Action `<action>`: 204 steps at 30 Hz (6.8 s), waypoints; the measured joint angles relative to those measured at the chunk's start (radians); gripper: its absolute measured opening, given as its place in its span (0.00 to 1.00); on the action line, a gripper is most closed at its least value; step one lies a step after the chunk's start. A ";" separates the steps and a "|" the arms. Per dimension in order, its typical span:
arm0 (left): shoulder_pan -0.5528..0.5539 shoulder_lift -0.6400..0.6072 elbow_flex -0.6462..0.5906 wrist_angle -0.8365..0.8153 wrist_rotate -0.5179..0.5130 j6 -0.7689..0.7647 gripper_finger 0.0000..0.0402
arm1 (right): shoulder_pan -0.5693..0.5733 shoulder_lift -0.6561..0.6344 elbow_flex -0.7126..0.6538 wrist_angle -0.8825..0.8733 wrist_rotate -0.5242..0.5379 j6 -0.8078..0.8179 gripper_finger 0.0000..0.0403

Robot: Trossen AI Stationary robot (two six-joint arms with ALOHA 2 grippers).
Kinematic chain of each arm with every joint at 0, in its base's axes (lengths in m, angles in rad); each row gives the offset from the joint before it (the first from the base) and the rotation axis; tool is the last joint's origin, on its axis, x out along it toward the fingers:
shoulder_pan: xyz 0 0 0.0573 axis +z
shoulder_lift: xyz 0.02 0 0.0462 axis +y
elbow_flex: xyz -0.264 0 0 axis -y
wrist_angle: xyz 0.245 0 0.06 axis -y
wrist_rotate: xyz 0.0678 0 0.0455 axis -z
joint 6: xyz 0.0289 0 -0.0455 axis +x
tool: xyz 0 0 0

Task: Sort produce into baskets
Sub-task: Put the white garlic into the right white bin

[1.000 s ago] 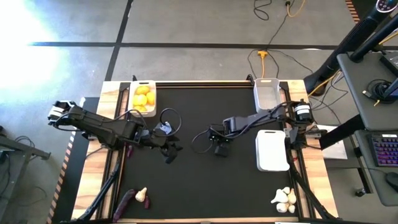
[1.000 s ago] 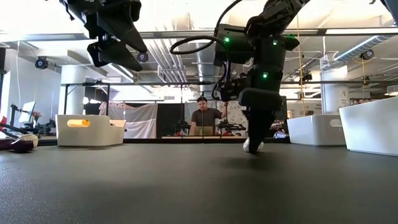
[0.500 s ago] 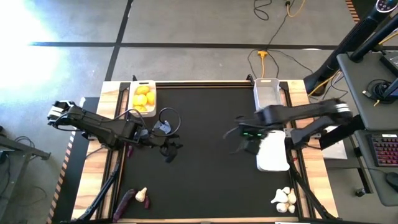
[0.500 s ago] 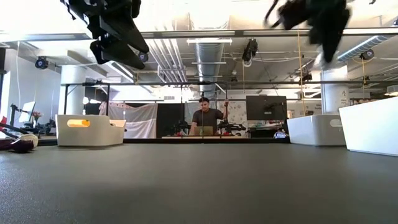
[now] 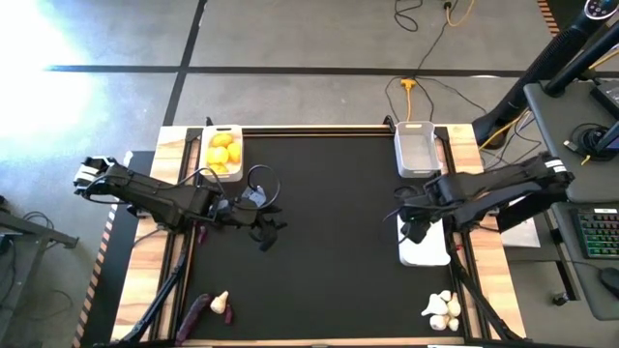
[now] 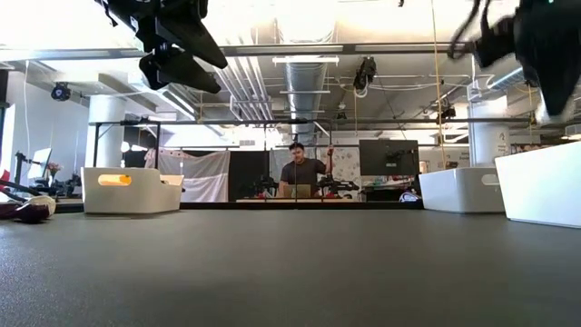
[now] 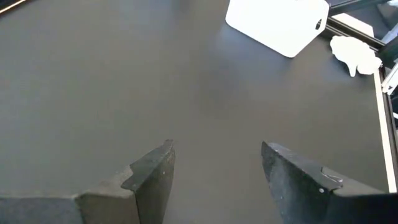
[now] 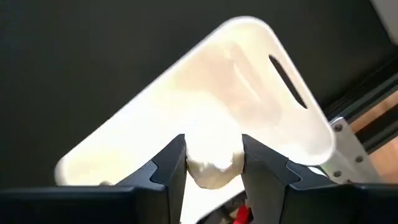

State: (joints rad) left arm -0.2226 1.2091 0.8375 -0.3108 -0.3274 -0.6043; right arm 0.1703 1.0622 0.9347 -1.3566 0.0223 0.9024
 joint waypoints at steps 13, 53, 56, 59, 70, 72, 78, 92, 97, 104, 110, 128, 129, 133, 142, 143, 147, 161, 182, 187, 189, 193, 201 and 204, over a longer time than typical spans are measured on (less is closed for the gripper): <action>0.000 0.000 0.000 -0.001 0.004 -0.011 0.56 | -0.001 0.001 -0.291 0.263 0.012 0.278 0.31; -0.002 0.000 0.000 0.014 0.004 -0.060 0.56 | -0.138 0.084 -0.357 0.398 0.047 0.029 0.45; -0.002 0.000 0.000 0.013 0.004 -0.060 0.56 | -0.138 0.084 -0.356 0.398 0.046 0.029 0.48; -0.002 0.000 0.000 0.013 0.004 -0.060 0.56 | -0.138 0.084 -0.347 0.389 0.036 0.018 0.49; -0.006 0.000 0.000 0.021 0.004 -0.059 0.56 | -0.138 0.083 -0.141 0.147 -0.014 -0.031 0.50; -0.006 0.000 0.000 0.023 0.004 -0.054 0.56 | -0.129 0.081 -0.065 0.080 -0.061 -0.026 0.50; -0.006 0.000 0.000 0.044 0.003 -0.022 0.56 | 0.022 0.081 0.163 0.007 -0.236 0.171 0.50; -0.005 -0.001 0.000 0.128 -0.007 0.101 0.56 | 0.570 0.375 0.309 0.115 -0.402 0.589 0.52; -0.005 -0.001 0.000 0.143 -0.007 0.139 0.56 | 0.641 0.520 0.317 0.160 -0.567 0.623 0.63; -0.005 -0.001 0.000 0.143 -0.007 0.151 0.56 | 0.688 0.653 0.332 0.347 -0.661 0.770 0.77; -0.005 -0.001 0.000 0.155 -0.007 0.151 0.56 | 0.707 0.719 0.311 0.435 -0.660 0.812 0.76; -0.003 -0.001 0.000 0.189 -0.007 0.151 0.56 | 0.744 0.793 0.267 0.446 -0.627 0.772 0.76; -0.003 -0.001 0.000 0.197 -0.006 0.151 0.56 | 0.744 0.793 0.264 0.445 -0.613 0.764 0.75; -0.003 -0.001 0.000 0.211 -0.007 0.150 0.56 | 0.741 0.793 0.255 0.443 -0.587 0.733 0.74; -0.003 -0.001 0.000 0.214 -0.007 0.143 0.56 | 0.753 0.793 0.234 0.446 -0.620 0.669 0.63; -0.003 -0.001 0.000 0.214 -0.007 0.143 0.56 | 0.753 0.793 0.230 0.447 -0.622 0.667 0.62; -0.003 -0.001 0.000 0.214 -0.007 0.143 0.56 | 0.753 0.793 0.224 0.446 -0.625 0.641 0.56; -0.003 -0.001 0.000 0.214 -0.007 0.146 0.56 | 0.746 0.742 0.281 0.432 -0.624 0.642 0.45; -0.003 -0.001 0.000 0.223 -0.025 0.152 0.56 | 0.470 0.434 0.601 -0.141 -0.101 0.562 0.44; -0.003 -0.001 0.000 0.222 -0.024 0.147 0.56 | 0.339 0.364 0.539 -0.213 -0.009 0.409 0.44; -0.003 -0.001 0.000 0.222 -0.023 0.140 0.56 | 0.289 0.342 0.477 -0.210 0.008 0.349 0.44; -0.004 -0.001 0.000 0.221 -0.005 0.120 0.56 | 0.201 0.305 0.310 -0.202 0.011 0.249 0.44; -0.005 -0.001 0.000 0.221 0.031 0.098 0.56 | 0.082 0.214 -0.032 -0.005 0.007 0.174 0.44; -0.005 -0.001 0.000 0.221 0.031 0.098 0.56 | 0.046 0.206 -0.116 0.090 0.007 0.127 0.44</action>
State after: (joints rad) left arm -0.2272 1.2083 0.8375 -0.0895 -0.2966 -0.5064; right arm 0.2168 1.2678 0.8191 -1.2663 0.0296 1.0293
